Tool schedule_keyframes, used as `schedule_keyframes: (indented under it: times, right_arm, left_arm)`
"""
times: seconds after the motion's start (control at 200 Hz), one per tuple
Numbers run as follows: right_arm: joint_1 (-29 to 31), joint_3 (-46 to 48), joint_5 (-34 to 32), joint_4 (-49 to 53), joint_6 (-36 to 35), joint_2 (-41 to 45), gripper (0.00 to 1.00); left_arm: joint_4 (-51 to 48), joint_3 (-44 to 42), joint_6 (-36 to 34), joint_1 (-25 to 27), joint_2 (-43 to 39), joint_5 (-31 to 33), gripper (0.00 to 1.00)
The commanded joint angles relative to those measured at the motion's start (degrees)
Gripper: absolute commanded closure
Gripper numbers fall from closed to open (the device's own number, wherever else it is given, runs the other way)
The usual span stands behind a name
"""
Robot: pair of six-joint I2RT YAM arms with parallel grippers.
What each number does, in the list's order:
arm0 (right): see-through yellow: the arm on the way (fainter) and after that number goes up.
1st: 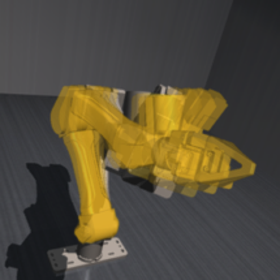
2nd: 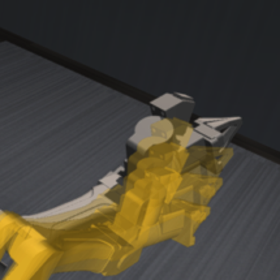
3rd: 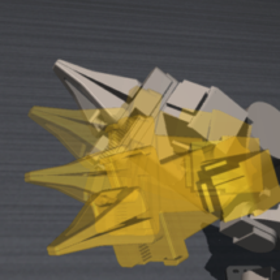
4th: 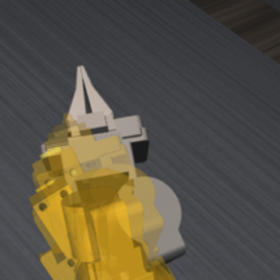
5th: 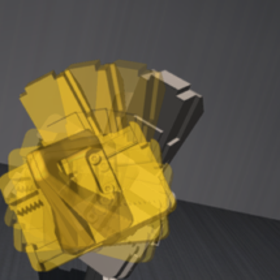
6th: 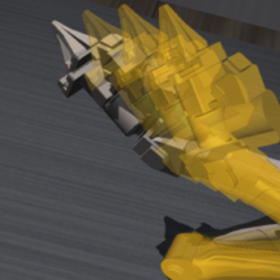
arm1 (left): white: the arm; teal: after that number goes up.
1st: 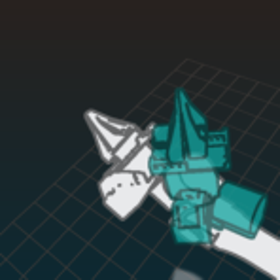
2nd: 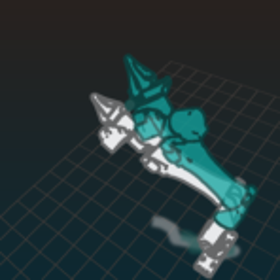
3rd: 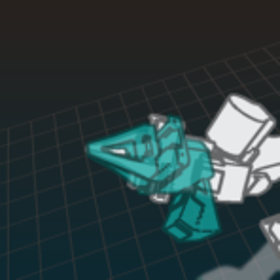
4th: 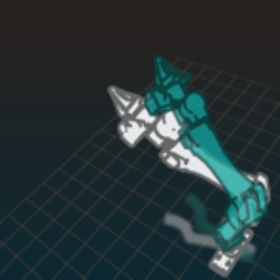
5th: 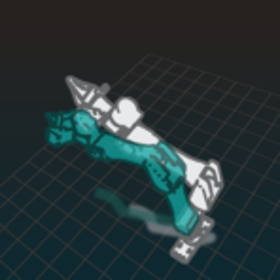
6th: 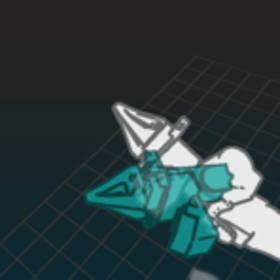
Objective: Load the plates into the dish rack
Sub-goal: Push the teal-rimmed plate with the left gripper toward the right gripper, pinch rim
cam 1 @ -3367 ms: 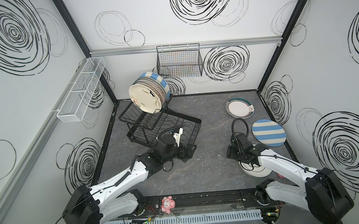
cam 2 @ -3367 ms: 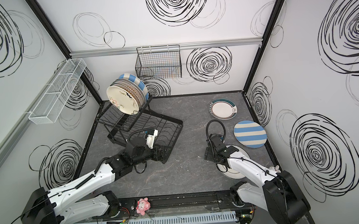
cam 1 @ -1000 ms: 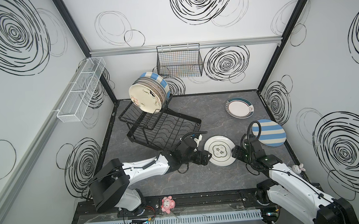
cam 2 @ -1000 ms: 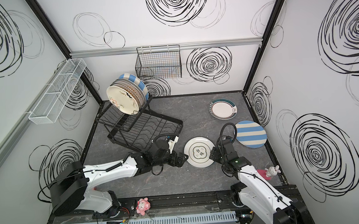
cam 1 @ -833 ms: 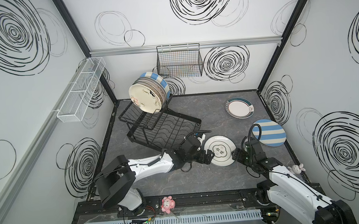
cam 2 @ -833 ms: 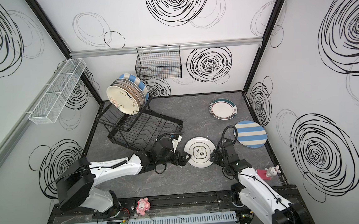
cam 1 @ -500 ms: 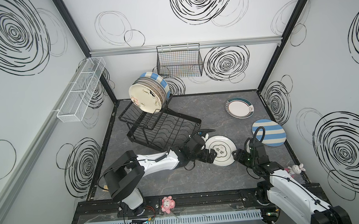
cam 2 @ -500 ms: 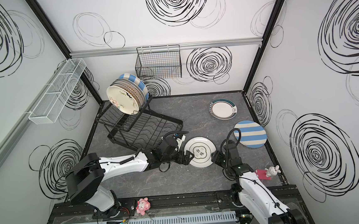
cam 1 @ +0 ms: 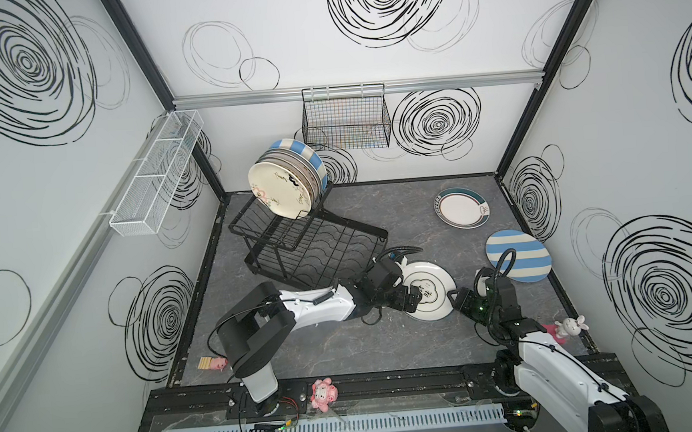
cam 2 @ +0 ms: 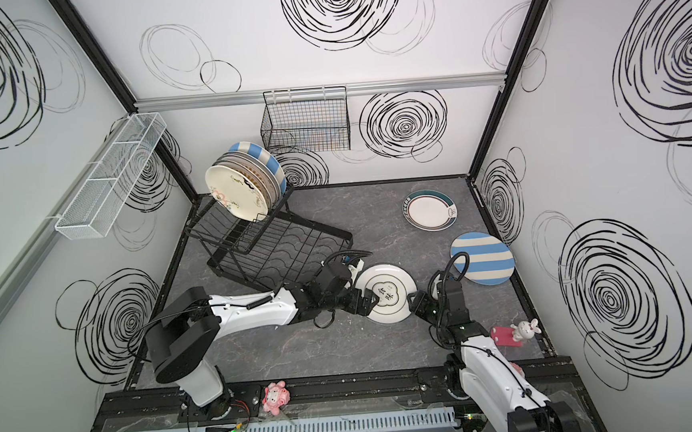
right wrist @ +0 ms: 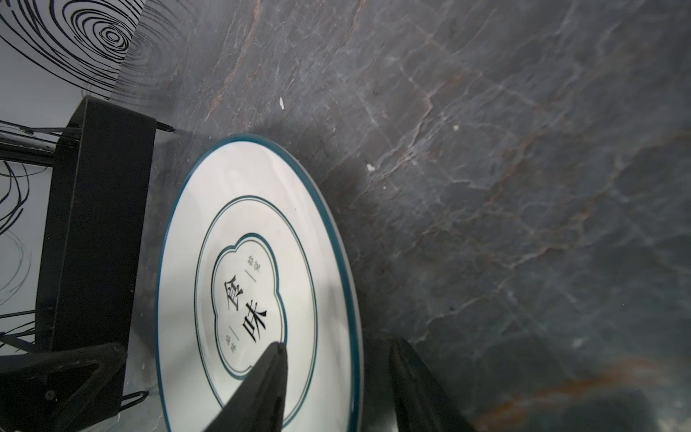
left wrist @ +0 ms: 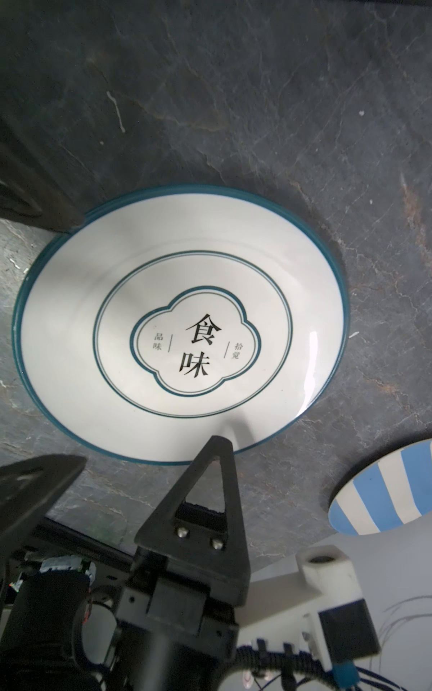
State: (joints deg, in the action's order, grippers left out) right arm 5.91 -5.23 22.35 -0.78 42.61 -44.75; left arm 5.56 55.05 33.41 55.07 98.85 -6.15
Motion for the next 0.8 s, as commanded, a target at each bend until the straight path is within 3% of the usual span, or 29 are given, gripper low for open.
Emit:
schedule_keyframes:
  times: [0.0,0.795]
  right_arm:
    - [-0.34,1.8,0.72,-0.08,-0.11,-0.95,0.53]
    - [-1.44,3.3,1.83,-6.58,0.66,-4.67,0.76]
  left_arm:
    - [-0.14,1.73,-1.04,-0.29,0.22,-0.04,0.04]
    - [-2.73,2.26,-1.69,-0.44,-2.76,1.06,0.04]
